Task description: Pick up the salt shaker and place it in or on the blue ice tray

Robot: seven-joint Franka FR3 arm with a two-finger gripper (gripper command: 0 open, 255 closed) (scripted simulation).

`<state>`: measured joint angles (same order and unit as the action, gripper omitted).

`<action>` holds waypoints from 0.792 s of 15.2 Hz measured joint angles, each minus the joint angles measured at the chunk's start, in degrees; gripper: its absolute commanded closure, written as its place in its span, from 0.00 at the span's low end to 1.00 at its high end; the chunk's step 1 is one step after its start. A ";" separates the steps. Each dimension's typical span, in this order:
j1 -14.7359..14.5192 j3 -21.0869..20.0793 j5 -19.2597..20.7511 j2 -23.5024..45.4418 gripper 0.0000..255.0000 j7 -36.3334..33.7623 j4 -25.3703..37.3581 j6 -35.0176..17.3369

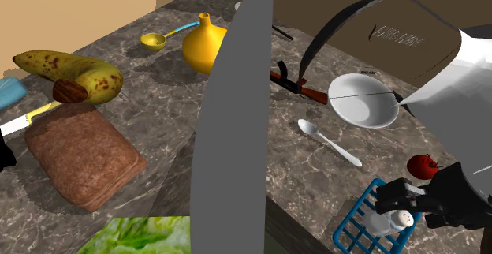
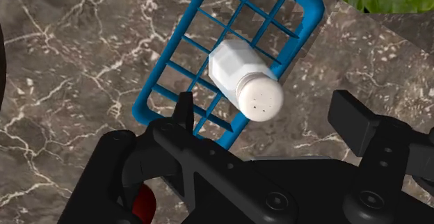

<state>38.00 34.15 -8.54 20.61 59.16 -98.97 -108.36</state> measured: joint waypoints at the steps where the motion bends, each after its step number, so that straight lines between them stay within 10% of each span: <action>1: 0.00 0.00 0.00 0.00 0.00 0.00 0.00 0.00; 12: 0.27 0.34 0.61 -0.63 0.00 -0.48 6.57 7.05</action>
